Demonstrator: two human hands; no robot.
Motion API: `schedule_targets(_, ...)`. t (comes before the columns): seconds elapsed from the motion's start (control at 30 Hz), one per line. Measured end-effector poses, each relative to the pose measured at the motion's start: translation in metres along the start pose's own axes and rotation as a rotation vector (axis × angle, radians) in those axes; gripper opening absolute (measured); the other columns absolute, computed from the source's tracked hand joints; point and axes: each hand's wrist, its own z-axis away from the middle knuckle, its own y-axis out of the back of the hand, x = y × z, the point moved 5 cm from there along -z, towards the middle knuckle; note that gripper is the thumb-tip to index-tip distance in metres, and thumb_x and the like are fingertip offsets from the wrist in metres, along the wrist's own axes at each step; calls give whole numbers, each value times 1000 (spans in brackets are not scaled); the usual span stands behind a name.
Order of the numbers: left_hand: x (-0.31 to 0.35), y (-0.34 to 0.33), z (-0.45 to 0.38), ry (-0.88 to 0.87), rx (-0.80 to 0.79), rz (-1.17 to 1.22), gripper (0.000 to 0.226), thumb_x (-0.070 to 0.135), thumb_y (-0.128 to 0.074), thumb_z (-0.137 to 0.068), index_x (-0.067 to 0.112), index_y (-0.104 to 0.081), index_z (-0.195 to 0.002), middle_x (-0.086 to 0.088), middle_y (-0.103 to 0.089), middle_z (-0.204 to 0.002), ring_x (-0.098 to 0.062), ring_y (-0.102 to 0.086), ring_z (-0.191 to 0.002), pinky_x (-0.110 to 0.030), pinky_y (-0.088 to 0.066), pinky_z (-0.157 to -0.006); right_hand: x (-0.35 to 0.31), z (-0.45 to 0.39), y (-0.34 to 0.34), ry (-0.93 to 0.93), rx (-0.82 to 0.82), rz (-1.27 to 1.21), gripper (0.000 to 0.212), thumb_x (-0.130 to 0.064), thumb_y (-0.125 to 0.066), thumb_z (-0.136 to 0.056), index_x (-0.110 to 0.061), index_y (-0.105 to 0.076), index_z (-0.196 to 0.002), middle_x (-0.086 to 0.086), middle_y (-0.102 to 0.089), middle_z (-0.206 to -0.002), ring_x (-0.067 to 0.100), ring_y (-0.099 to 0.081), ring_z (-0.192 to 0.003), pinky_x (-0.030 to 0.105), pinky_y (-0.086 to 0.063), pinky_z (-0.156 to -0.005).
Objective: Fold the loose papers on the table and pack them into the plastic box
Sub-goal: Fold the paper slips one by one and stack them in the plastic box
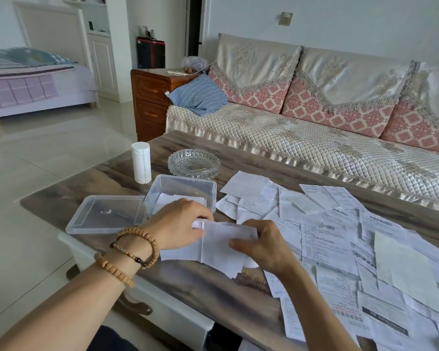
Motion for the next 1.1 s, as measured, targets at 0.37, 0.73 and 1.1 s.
schedule_targets(0.37, -69, -35, 43, 533, 363, 895, 28, 6, -88, -65, 18, -73, -85, 4, -76, -86, -19, -70, -90, -38, -54, -85, 5, 5, -13, -32, 107, -391, 19, 2, -77, -77, -16, -78, -79, 5, -75, -76, 18, -69, -69, 28, -55, -59)
schedule_targets(0.73, -73, -67, 56, 645, 356, 933, 21, 4, -83, -72, 16, -70, -83, 10, -75, -76, -8, -71, -79, -17, -52, -65, 58, 13, -37, -124, 131, -285, 62, -9, -84, -66, -19, -58, -121, -1, -75, -93, 17, -71, -84, 28, -57, -70)
schedule_targets(1.1, -80, -65, 52, 551, 288, 952, 26, 1, -76, -79, 17, -72, -98, 5, -76, -94, -12, -71, -94, -32, -54, -87, 53, 1, -42, -147, 193, -276, 84, -30, -92, -52, -40, -50, -124, -12, -59, -120, 7, -62, -103, 28, -55, -84)
